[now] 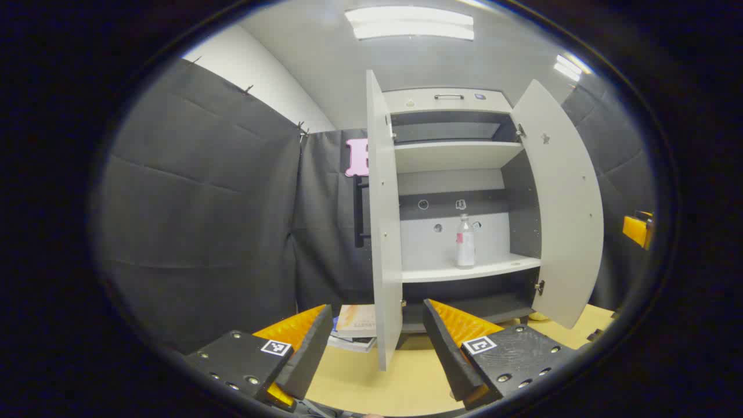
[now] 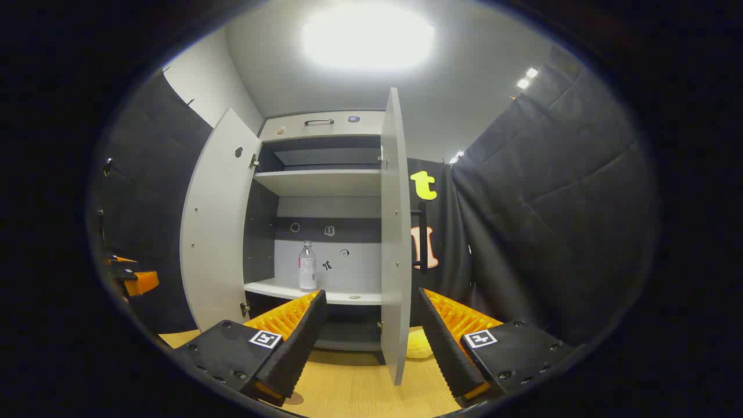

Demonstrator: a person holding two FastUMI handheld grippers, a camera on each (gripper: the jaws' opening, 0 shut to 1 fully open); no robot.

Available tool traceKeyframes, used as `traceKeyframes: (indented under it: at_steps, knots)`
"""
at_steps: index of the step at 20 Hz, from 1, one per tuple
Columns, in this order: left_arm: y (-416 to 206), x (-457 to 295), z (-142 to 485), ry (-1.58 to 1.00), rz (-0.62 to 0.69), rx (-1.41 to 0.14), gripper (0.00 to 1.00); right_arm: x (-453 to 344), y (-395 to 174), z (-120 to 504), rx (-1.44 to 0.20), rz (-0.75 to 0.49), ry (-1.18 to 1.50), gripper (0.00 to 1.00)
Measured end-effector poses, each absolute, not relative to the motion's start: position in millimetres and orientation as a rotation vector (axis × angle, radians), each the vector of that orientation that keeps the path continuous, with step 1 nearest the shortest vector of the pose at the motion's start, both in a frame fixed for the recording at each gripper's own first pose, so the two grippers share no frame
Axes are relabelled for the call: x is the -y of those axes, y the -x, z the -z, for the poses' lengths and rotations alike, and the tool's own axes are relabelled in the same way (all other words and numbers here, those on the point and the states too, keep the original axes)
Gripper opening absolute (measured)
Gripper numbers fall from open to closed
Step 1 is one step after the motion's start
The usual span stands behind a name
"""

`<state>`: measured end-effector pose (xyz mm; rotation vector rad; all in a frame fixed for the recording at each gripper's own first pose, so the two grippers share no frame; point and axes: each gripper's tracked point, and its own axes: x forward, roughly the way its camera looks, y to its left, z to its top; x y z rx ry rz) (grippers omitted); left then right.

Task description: Grasp the bottle in the cabinet with the left hand and place it on the coaster, then close the right door with the right hand and the left door with the left hand.

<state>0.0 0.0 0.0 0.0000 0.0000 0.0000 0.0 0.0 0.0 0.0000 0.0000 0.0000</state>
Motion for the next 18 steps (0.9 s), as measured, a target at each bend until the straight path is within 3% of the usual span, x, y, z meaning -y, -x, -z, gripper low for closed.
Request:
traceKeyframes:
  at_steps: [16,17,18]
  knots:
    - [-3.2,20.3,-6.0,-0.006,0.0,0.008,0.99,22.9,-10.5,0.9,-0.007,0.009,0.006,0.98]
    - [-3.2,23.5,-5.9,-0.006,-0.001,0.008,0.91,24.9,-10.8,1.4,-0.009,0.007,0.008,0.98]
    - [-3.8,28.3,-7.8,-0.002,0.003,0.009,0.99,27.4,-11.3,2.6,-0.011,0.003,0.01,0.98]
